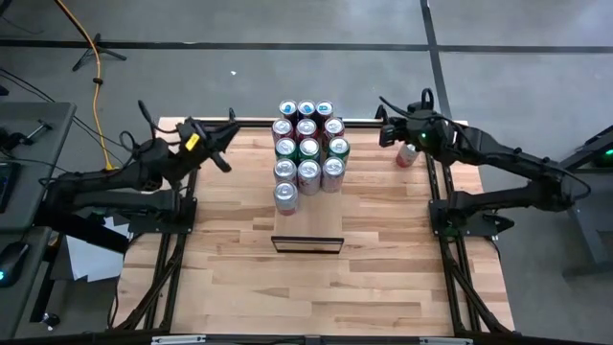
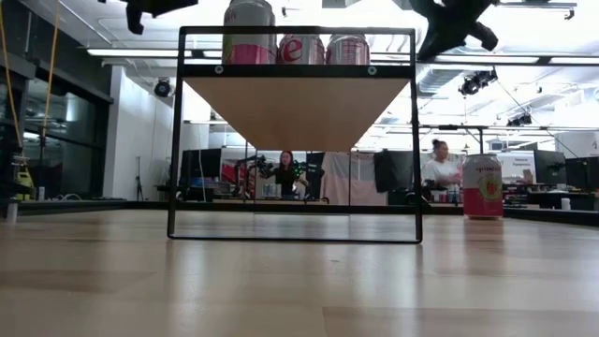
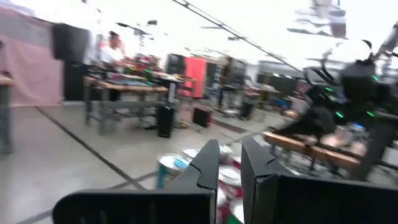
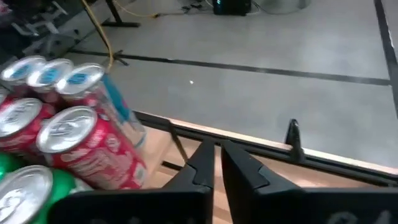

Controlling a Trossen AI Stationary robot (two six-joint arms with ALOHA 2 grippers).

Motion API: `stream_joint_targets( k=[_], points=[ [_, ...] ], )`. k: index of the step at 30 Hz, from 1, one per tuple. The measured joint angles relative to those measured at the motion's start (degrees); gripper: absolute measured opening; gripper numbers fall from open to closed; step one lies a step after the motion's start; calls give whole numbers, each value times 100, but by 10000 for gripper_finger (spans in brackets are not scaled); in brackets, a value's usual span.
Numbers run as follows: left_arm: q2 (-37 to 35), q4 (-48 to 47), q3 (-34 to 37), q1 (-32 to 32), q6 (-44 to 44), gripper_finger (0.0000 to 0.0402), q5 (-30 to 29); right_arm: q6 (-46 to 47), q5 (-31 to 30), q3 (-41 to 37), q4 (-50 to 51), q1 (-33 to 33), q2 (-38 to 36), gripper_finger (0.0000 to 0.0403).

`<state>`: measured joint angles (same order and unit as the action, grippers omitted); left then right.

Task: Place canned beverage on shelf
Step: Put the pink white soda can on the shelf

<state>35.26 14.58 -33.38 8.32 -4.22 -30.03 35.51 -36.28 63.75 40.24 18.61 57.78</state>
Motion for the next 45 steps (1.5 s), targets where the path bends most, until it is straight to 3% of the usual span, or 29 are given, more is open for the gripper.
stream_joint_targets(
  k=[4,12,17,21,26,31,35,45],
  points=[
    [-6,-119,-126,425,255,0,184,3,84,0,535,456,1,76],
    [-17,-1122,-533,1428,136,0,1518,1894,-64,-95,2339,1427,-2,295],
    [-6,-1344,-562,2008,128,0,2430,2730,182,-720,1948,1695,81,370],
    [45,-1376,-562,2355,29,0,3101,3374,139,-1236,1465,1971,321,382],
    [53,-1380,-562,2626,-162,0,3562,3507,489,-1486,1341,2485,806,383],
    [51,-1387,-562,2703,-170,0,3592,3263,556,-1486,976,2809,1253,383],
    [51,-1387,-562,2703,-308,0,3595,2926,953,-1486,581,2965,1576,383],
    [51,-1387,-562,2703,-417,0,3592,2668,1452,-1486,790,3062,2244,383]
  ],
)
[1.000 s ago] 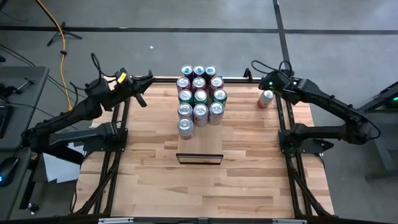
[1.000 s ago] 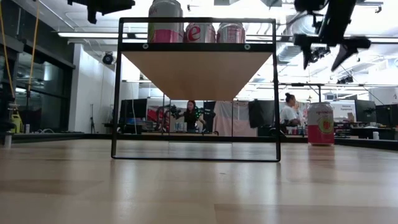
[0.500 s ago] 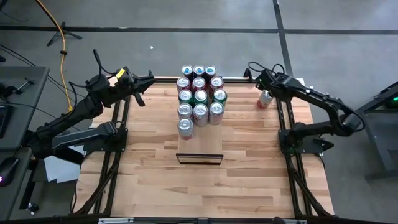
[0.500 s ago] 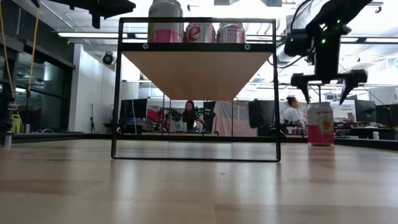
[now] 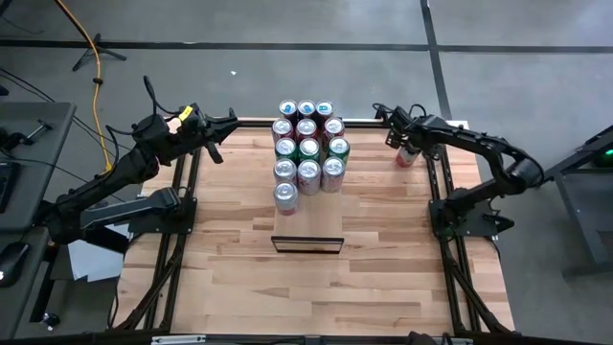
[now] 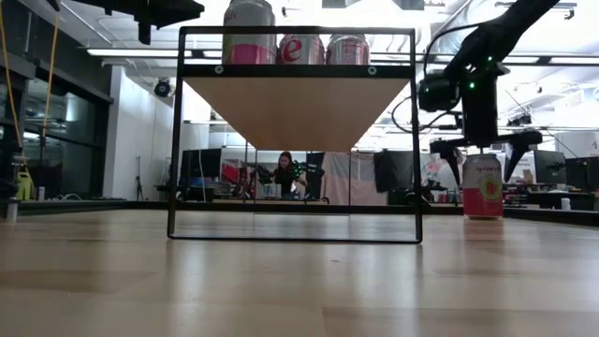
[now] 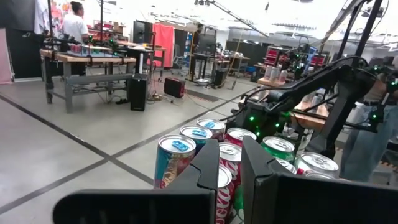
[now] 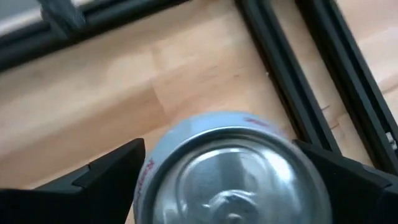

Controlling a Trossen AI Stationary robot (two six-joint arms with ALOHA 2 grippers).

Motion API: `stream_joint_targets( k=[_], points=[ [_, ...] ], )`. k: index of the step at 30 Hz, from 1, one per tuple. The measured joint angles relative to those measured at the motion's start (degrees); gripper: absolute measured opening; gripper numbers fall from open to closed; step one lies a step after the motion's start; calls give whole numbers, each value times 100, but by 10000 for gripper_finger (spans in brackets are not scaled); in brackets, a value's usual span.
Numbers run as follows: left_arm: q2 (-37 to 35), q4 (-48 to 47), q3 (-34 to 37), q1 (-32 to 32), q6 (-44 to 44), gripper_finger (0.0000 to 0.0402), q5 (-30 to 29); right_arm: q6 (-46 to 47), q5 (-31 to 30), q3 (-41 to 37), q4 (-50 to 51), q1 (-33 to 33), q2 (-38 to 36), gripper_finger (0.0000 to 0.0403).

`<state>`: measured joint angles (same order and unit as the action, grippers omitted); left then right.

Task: Place canned beverage on shelf
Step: Put the pink white soda can on the shelf

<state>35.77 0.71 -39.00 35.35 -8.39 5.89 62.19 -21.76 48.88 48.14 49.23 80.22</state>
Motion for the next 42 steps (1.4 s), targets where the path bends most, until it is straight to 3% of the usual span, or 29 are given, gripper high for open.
stream_joint_targets(
  k=[7,13,15,22,25,32,36,42],
  points=[
    [0,0,0,0,-53,0,-40,-515,90,0,-5,28,225,366],
    [0,11,0,0,-52,0,-68,-1246,127,0,21,28,172,292],
    [1,45,0,0,-50,0,-70,-1590,295,0,99,28,88,284],
    [0,350,0,-102,-409,0,-70,-2875,446,317,768,-281,-764,284],
    [1,410,0,-215,-718,0,-68,-3643,907,722,820,-606,-1320,284],
    [2,528,0,-579,-1426,0,-70,-4147,2310,2202,1169,-1973,-2033,284],
    [0,837,0,-779,-1331,0,-68,-3857,2220,3210,1425,-3301,-1785,284],
    [-11,1018,0,-892,-1020,0,-68,-4141,1557,4480,1468,-5088,-614,284]
  ],
)
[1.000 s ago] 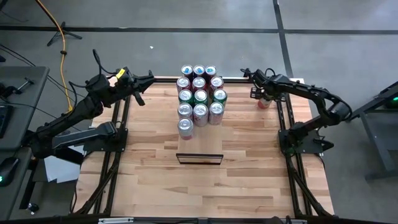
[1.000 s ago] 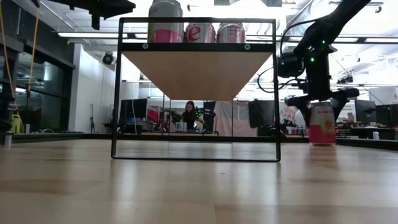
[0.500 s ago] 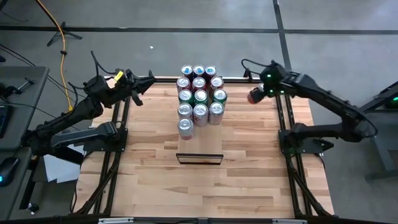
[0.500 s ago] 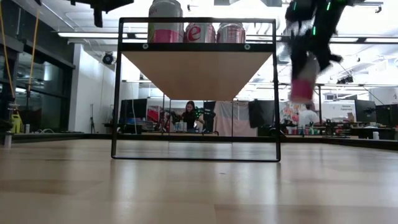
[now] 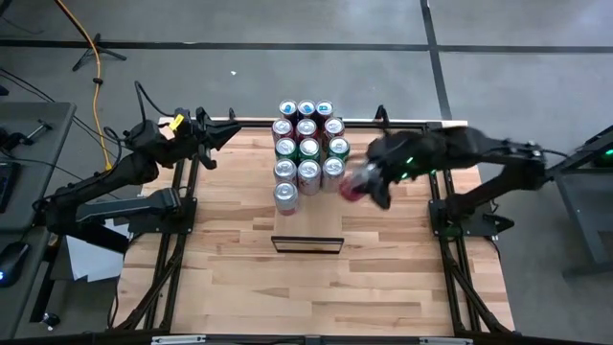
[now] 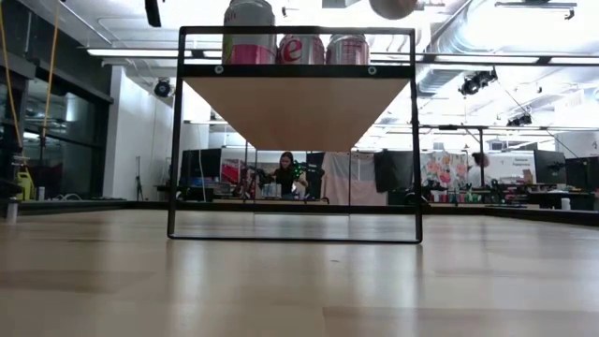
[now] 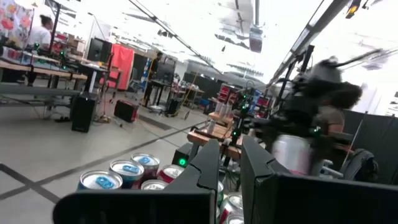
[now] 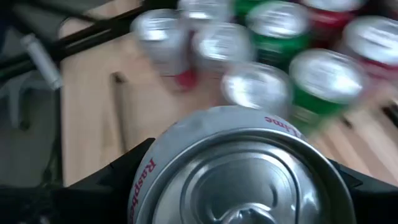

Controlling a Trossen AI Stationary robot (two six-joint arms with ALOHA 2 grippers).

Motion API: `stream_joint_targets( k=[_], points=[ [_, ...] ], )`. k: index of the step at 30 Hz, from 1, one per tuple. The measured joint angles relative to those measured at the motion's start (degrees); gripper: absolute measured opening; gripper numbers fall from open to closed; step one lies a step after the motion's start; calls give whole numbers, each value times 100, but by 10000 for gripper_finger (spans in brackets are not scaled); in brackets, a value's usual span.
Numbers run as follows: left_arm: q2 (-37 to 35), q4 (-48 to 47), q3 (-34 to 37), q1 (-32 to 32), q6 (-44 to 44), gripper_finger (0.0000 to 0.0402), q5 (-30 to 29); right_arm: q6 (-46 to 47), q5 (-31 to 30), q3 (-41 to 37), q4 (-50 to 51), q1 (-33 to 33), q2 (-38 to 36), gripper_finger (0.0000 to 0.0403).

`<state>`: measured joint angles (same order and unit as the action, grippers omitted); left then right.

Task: Place canned beverage on shelf
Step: Put the pink white soda can on the shelf

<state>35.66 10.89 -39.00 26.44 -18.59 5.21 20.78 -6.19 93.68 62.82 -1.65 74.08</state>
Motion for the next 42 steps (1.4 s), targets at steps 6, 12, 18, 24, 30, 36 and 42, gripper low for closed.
stream_joint_targets(
  k=[6,12,18,24,30,36,42],
  points=[
    [2,-72,0,0,13,0,68,-136,-119,1057,185,-616,1326,284],
    [2,-72,0,2,15,0,210,-136,-285,1900,604,-687,2501,284],
    [2,-67,0,2,15,0,282,-136,-259,2376,1101,-710,3387,284],
    [2,-67,0,2,-22,0,282,-136,-358,2530,1283,-702,3662,284],
    [2,-67,0,2,-211,0,282,-63,-545,2536,1344,-702,3662,284],
    [2,-60,0,2,-234,0,282,-22,-477,2492,1372,-704,3717,285],
    [0,-25,0,2,-236,0,280,145,-502,2238,1262,-704,3709,304]
  ],
)
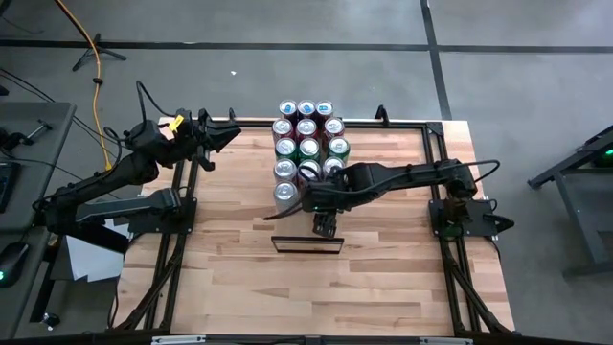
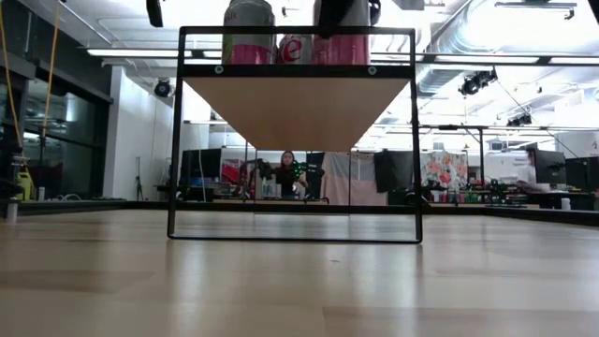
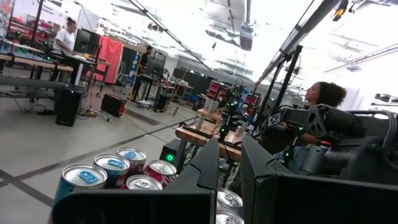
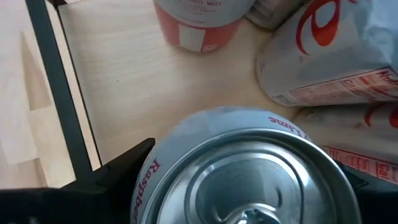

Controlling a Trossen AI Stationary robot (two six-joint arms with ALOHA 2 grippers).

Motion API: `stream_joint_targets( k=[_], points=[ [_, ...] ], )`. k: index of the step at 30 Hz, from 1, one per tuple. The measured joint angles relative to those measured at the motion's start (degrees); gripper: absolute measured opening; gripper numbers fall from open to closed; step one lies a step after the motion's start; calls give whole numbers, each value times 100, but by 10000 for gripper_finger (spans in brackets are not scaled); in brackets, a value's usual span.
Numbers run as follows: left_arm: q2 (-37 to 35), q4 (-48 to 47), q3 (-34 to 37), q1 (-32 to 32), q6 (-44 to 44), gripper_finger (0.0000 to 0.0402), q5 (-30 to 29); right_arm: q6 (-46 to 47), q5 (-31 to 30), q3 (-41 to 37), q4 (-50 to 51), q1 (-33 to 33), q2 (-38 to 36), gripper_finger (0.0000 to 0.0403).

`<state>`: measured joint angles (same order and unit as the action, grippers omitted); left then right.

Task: Place canned beverage on shelf
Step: Put the pink white soda can on the shelf

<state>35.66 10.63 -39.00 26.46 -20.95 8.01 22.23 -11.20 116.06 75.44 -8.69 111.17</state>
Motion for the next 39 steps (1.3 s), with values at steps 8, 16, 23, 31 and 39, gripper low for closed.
stream_joint_targets(
  k=[8,16,23,31,39],
  points=[
    [2,-4,0,2,2,0,-2,8,70,107,-26,2,17,309],
    [2,-7,0,4,4,0,-131,-72,166,460,59,44,16,311],
    [2,-7,0,4,7,0,-133,-162,161,370,54,39,14,311],
    [2,-11,0,4,7,0,-133,-25,22,315,-90,39,14,312],
    [2,-11,0,4,10,0,-133,32,24,313,-68,39,14,312]
  ],
)
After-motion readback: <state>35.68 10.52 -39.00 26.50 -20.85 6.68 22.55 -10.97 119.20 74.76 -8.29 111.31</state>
